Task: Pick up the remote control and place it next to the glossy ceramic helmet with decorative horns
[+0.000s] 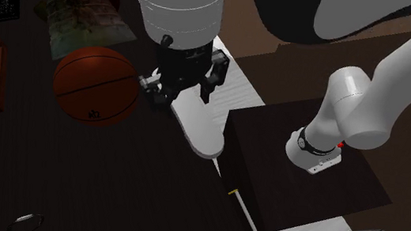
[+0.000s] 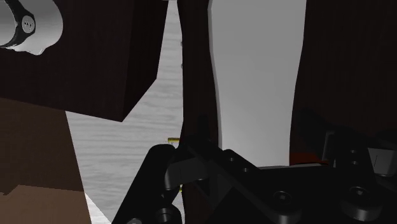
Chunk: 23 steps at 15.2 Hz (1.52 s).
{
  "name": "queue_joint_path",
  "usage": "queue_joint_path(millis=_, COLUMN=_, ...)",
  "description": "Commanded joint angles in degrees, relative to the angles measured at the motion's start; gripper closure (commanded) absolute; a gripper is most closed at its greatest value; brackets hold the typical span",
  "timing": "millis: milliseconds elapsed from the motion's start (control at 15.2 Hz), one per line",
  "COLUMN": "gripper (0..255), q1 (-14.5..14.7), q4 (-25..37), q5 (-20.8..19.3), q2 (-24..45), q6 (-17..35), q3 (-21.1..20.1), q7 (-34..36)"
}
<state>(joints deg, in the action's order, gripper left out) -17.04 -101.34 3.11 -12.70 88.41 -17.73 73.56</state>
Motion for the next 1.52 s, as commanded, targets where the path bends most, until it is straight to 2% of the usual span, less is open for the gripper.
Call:
queue_joint_path(millis=0, gripper=255, q1=-0.6, q4=0.9, q5=-0.3, q2=0.4, q6=-0.5, q3=0.8, q7=-1.3)
queue_joint_path(millis=396, gripper=255, q1=-3.8, q4=3.7, q5=-2.0, q2=3.4, q6=-0.5, q3=5.4, q7=-9.0)
queue_joint_path(millis=792, gripper=255, q1=-7.1, q4=9.1, q5=-3.4, q2=8.4, q6=-1.0, q3=9.4, q7=-16.2)
queue_joint_path(millis=1122, gripper=255, q1=-9.9, q4=16.0, q5=-4.2, q2=14.1, q6=-2.1, q3=12.3, q7=-21.9)
queue_joint_path(millis=1452, gripper=255, q1=-12.7, q4=25.6, q5=-4.6, q2=21.6, q6=-4.2, q3=14.8, q7=-27.3)
